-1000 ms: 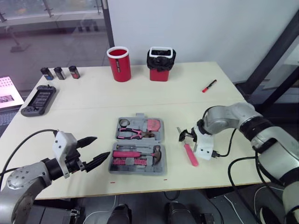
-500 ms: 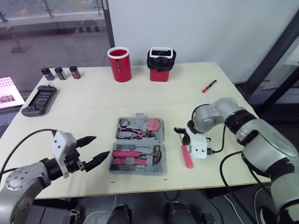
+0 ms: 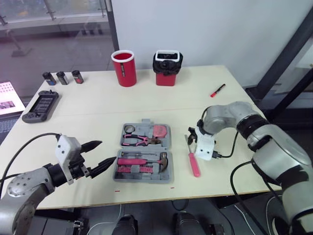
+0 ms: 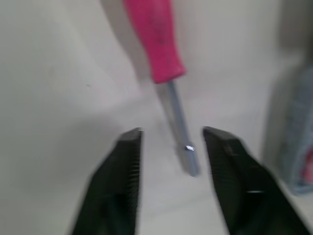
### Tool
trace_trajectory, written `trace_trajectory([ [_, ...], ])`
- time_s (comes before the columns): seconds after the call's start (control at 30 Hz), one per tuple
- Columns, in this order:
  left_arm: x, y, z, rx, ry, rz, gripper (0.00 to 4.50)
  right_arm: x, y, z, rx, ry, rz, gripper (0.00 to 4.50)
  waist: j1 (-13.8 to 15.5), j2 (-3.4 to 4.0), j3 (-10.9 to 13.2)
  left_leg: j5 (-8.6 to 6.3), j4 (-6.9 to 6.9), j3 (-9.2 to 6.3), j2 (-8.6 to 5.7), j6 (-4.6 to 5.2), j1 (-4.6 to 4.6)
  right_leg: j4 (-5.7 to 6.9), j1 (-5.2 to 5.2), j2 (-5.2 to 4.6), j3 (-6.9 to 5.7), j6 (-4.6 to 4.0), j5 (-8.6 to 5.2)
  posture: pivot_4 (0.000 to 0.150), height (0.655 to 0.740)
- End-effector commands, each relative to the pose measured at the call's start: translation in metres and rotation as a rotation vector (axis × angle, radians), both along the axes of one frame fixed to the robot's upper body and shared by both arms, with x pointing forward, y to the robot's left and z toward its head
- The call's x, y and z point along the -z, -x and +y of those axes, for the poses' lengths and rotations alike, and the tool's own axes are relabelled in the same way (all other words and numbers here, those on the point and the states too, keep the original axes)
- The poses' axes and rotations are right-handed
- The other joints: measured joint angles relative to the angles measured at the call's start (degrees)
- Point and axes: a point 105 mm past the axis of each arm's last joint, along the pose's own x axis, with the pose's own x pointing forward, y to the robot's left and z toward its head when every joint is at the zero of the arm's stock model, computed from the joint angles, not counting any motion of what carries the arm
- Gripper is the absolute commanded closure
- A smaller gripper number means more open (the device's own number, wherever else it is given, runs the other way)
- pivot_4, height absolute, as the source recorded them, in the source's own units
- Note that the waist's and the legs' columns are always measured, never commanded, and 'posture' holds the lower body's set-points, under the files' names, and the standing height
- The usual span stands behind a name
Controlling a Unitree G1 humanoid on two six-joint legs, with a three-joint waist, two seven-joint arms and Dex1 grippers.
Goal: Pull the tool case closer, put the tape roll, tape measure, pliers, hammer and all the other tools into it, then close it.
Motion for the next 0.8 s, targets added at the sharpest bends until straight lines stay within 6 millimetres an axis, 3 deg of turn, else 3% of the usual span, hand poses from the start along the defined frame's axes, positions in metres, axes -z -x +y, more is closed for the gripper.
trace_trajectory([
  [0.03,-0.004,-0.001,0.001,0.007,-0.016,-0.016,0.0,0.005,0.009,0.001,-0.034,-0.011,0.015,1.71,0.0,0.0,0.0,0.0,0.0,0.0,0.0,0.0,0.08,-0.01,0.09,0.0,0.0,0.0,-0.01,0.15,0.74],
  [0.43,-0.004,-0.001,0.0,0.015,-0.024,-0.014,0.0,0.034,0.015,0.005,-0.022,0.041,0.038,1.71,-0.2,-0.01,0.0,0.0,0.03,0.29,0.01,0.0,0.5,0.34,0.13,0.1,0.49,-0.03,-0.01,0.15,0.74],
  [0.73,-0.004,-0.002,0.001,0.009,-0.024,-0.018,0.0,0.034,0.009,0.007,-0.021,0.07,0.04,1.71,-0.3,-0.1,0.0,0.0,0.05,0.3,0.01,0.0,0.51,0.34,0.13,0.12,0.53,-0.03,-0.01,0.15,0.74],
  [0.8,-0.004,-0.002,0.001,0.008,-0.024,-0.018,0.0,0.034,0.008,0.004,-0.015,0.089,0.045,2.24,-0.3,-0.13,-0.1,0.0,0.05,0.3,0.01,0.0,0.52,0.34,0.13,0.12,0.54,-0.03,-0.01,0.15,0.74],
])
